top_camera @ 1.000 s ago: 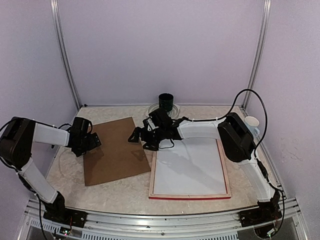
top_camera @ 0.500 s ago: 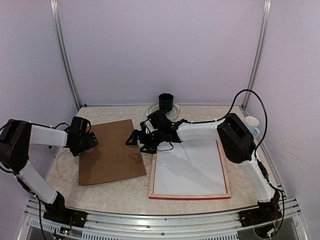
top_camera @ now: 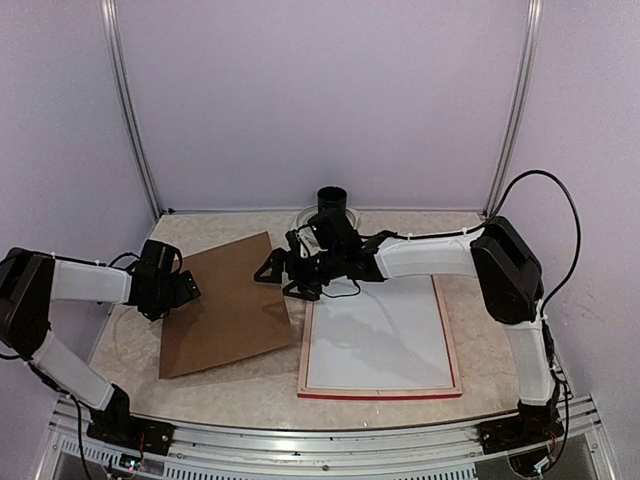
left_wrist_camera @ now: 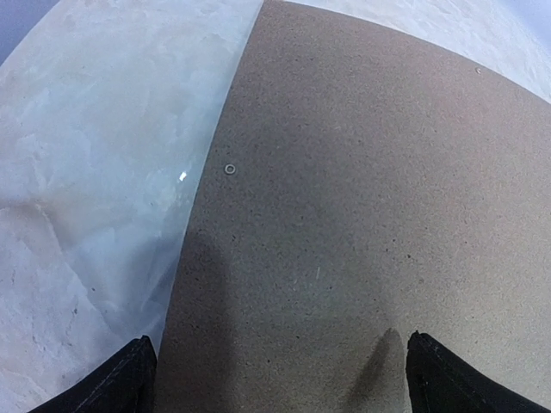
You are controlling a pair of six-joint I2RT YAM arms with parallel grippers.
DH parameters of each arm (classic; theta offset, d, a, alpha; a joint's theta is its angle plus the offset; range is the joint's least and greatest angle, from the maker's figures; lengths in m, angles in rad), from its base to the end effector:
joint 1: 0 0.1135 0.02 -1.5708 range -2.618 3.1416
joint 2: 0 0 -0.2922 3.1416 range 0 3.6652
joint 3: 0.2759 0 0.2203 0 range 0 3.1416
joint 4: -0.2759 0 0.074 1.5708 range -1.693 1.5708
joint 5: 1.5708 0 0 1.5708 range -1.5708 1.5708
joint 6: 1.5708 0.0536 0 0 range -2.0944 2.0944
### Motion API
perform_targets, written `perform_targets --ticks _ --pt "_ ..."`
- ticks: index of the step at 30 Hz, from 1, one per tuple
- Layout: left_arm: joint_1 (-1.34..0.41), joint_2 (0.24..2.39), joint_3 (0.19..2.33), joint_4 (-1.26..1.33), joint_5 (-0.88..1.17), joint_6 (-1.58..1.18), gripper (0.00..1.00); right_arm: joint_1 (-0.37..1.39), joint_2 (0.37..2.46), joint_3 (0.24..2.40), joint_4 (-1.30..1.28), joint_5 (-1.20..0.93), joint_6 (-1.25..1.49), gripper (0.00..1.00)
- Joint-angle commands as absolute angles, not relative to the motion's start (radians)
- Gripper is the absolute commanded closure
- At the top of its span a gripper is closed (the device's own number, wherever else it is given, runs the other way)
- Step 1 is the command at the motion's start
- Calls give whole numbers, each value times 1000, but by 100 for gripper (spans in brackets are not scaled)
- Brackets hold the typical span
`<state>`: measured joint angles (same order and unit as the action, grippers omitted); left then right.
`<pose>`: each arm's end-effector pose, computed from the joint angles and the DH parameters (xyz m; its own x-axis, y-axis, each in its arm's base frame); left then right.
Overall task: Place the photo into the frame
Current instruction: Pick up the backboard from the center of the board.
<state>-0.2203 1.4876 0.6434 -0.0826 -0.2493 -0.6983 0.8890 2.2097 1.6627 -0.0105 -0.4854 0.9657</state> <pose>0.2537 -0.0433 0.1854 -0.6409 -0.4949 -0.5867 -0.4502 0.8615 -0.2349 0.3017 0.4114 0.2248 -0.9597 -0.0281 -0.2797 -0.2584 0.4801 0.8383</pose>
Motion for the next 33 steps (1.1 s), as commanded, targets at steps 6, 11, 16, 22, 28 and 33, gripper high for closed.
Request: perform_targets --ticks 6,11,16,22,28,33 --pt "-438 1439 621 -8 -156 -791 1 927 1984 1357 122 -440 939 1" --pt "-508 1495 636 28 -166 -817 1 916 1926 1243 132 -410 933 1" --pt "-552 1546 655 48 -162 -825 1 908 1902 1171 133 -396 935 1" --pt "-578 1599 660 61 -172 -834 1 897 1886 1124 123 -384 939 1" --pt "-578 1597 654 55 -188 -827 1 879 1892 1107 114 -400 941 1" --pt "-577 1588 648 49 -197 -821 1 869 1904 1101 122 -415 953 1"
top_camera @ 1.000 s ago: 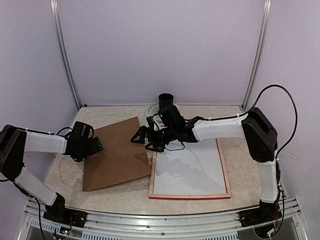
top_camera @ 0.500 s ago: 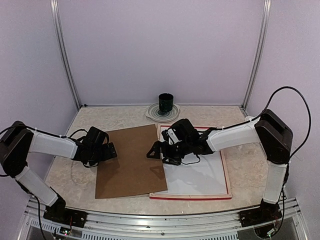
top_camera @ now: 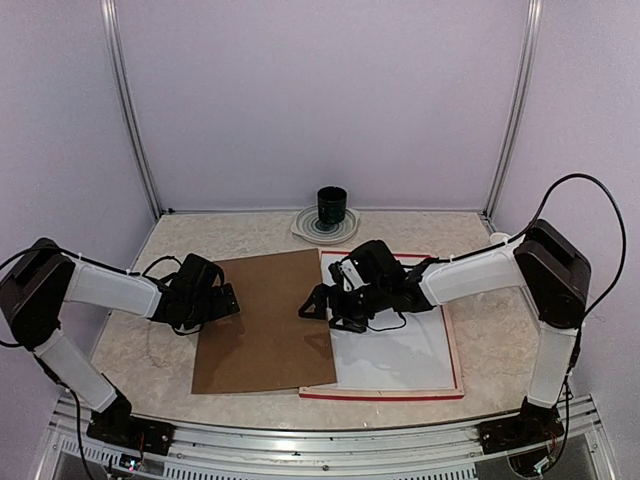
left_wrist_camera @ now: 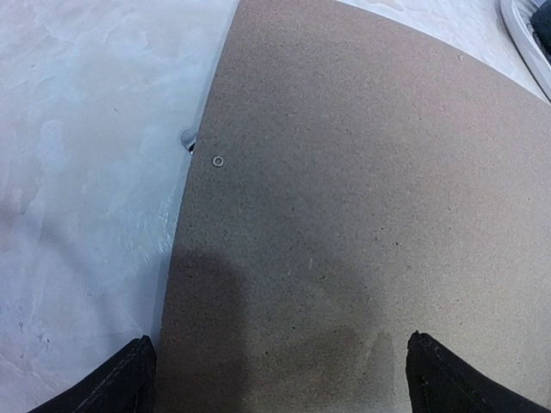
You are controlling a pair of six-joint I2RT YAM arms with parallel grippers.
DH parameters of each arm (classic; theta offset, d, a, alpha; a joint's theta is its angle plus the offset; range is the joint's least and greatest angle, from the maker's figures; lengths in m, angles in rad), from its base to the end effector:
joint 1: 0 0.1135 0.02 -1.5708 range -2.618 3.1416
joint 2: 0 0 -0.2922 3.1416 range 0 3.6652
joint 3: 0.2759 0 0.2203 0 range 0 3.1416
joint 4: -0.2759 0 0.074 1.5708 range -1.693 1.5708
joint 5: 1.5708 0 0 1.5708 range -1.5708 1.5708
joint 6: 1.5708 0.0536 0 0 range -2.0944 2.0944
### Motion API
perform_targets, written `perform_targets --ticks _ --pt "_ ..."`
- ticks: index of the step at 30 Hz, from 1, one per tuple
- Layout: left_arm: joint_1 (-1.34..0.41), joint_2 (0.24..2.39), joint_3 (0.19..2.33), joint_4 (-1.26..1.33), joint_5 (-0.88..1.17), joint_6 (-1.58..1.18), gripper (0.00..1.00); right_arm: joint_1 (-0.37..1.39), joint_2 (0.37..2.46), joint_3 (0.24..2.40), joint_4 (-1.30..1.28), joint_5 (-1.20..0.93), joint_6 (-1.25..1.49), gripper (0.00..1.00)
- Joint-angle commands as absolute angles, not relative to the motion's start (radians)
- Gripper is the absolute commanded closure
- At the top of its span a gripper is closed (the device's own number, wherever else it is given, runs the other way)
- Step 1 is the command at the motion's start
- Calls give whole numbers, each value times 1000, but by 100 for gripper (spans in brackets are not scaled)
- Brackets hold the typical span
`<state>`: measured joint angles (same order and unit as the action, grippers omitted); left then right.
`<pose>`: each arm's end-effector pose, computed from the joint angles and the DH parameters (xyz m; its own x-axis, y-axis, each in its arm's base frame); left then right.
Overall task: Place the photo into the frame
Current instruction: Pick up the backboard from the center of the board.
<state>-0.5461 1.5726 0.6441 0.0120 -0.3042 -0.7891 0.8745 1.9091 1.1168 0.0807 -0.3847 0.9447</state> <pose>0.2405 -0.1274 0.1726 -0.7188 -0.3555 -0.5974 -0.2419 0.9336 -0.2645 0.2425 0.3215 0.1996 -0.9694 0.0115 -0.2452 -0.1841 0.6266 0.7573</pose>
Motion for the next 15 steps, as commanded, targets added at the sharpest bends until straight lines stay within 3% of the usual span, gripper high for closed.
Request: perform_targets --ticks 1,15 --pt "-577 1587 647 49 -198 -820 1 865 1905 1099 128 -416 957 1" --pt "-550 1530 619 26 -240 -826 1 831 1865 1066 136 -398 980 1"
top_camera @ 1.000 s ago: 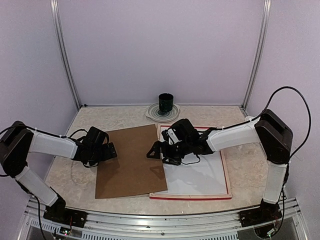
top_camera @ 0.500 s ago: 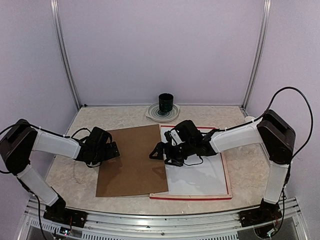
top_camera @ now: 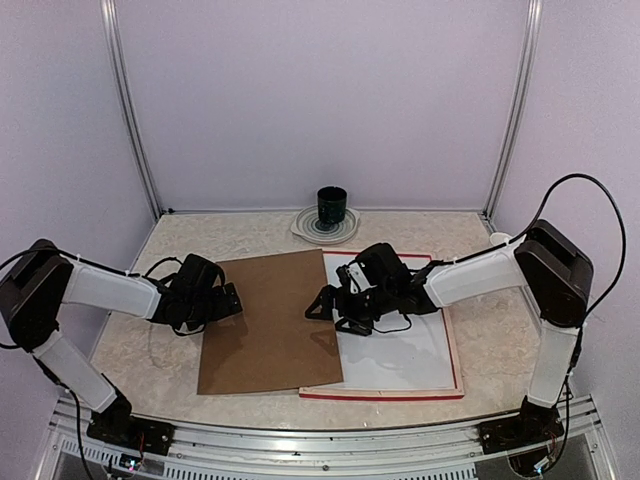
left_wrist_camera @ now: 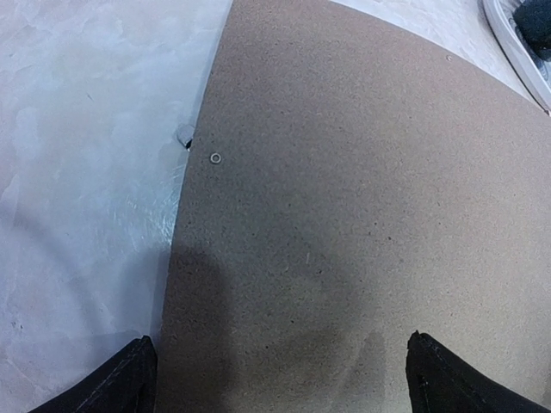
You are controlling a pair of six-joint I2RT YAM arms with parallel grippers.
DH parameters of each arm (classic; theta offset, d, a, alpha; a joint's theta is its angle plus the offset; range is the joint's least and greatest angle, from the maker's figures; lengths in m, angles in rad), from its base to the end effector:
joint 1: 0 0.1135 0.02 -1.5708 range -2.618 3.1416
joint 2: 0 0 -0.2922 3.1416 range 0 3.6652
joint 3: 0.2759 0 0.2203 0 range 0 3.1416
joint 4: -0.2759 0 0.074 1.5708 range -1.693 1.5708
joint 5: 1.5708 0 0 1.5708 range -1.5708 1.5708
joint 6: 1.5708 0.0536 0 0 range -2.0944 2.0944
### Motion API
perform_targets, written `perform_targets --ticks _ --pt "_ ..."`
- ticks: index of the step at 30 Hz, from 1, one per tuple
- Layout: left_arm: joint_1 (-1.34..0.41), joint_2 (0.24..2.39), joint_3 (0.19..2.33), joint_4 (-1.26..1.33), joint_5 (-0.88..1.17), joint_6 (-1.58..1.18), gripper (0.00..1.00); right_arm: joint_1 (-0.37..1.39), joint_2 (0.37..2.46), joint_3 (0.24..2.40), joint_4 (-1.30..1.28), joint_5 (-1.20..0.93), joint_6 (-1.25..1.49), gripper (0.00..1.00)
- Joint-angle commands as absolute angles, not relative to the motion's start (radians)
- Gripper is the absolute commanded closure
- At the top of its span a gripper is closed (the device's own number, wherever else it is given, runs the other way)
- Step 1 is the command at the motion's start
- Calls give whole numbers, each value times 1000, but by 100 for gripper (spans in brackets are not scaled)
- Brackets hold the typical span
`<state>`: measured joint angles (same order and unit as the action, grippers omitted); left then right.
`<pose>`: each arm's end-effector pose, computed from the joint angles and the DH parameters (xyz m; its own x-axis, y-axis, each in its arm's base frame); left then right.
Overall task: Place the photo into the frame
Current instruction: Pick up the backboard from the center of the board.
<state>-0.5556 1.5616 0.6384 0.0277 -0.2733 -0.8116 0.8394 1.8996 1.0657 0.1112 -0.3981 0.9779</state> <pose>0.2384 -0.1310 0.1748 -0.7209 -0.3746 -0.5831 -0.2301 0.9230 -0.3085 0.2476 0.3070 0.1918 -0.9768 0.0561 -0.2064 -0.1255 0.6313 0.7653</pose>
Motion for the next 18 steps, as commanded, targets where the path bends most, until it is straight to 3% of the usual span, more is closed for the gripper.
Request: perform_targets --ticks 1,18 --pt "-548 1527 617 27 -237 -823 1 831 1867 1065 146 -405 983 1" --pt "-546 1559 576 110 -147 -827 1 830 1782 1074 364 -601 976 1"
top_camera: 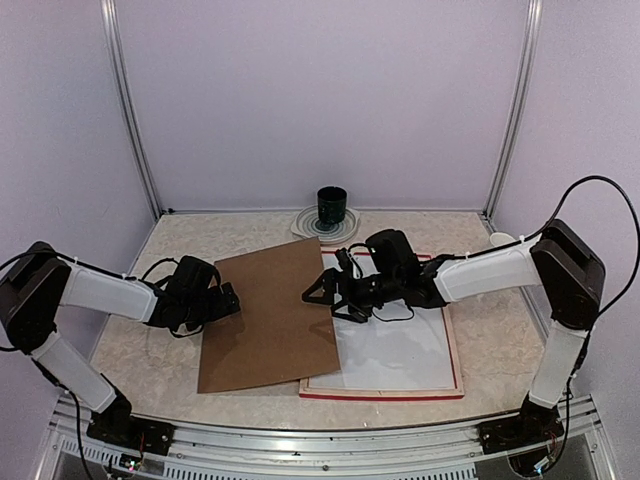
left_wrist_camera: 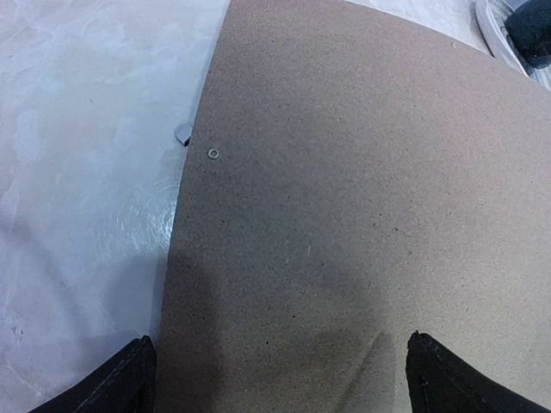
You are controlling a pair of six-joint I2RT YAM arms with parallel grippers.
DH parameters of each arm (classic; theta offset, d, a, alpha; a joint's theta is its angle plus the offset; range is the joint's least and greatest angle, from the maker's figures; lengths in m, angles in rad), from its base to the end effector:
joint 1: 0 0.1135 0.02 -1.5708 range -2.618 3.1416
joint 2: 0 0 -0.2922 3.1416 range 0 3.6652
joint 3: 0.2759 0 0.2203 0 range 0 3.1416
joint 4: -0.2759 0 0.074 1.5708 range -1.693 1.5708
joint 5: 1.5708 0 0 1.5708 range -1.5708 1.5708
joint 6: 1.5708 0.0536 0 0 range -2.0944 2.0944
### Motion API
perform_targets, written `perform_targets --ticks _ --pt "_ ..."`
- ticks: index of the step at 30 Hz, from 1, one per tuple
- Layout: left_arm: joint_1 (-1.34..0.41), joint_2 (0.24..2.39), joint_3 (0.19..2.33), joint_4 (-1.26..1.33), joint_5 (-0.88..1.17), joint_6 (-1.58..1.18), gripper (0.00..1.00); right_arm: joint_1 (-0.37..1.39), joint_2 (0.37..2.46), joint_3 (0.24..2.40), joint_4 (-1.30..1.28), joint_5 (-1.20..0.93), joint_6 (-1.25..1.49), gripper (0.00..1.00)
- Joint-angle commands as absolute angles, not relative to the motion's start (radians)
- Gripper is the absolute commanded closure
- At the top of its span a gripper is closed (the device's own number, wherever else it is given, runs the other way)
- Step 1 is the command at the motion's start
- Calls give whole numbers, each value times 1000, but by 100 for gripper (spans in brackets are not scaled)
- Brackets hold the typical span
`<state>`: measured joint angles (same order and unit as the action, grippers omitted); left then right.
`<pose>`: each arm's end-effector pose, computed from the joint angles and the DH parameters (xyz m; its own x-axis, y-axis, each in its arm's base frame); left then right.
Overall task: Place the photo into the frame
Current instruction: Pick up the backboard from the center of the board, then turn over the backboard.
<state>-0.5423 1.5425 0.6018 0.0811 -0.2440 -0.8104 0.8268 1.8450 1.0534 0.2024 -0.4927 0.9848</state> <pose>0.2357 -0.1269 0.1742 -0.7122 -0.3917 -0.5825 -0.2181 0.9122 -0.3468 0.2465 0.3053 0.2188 -0.9701 0.0300 -0.2408 -0.1922 0.5106 0.8380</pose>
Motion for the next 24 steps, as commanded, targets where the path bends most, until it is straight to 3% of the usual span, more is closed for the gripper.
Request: perform_targets --ticks 1,9,24 --pt "-546 1561 575 115 -141 -828 1 831 1775 1066 399 -623 985 1" --pt "-548 1542 558 166 -82 -838 1 842 1738 1046 575 -722 1040 1" --pt "-644 1533 574 245 -17 -914 1 887 1729 1218 493 -734 997 1"
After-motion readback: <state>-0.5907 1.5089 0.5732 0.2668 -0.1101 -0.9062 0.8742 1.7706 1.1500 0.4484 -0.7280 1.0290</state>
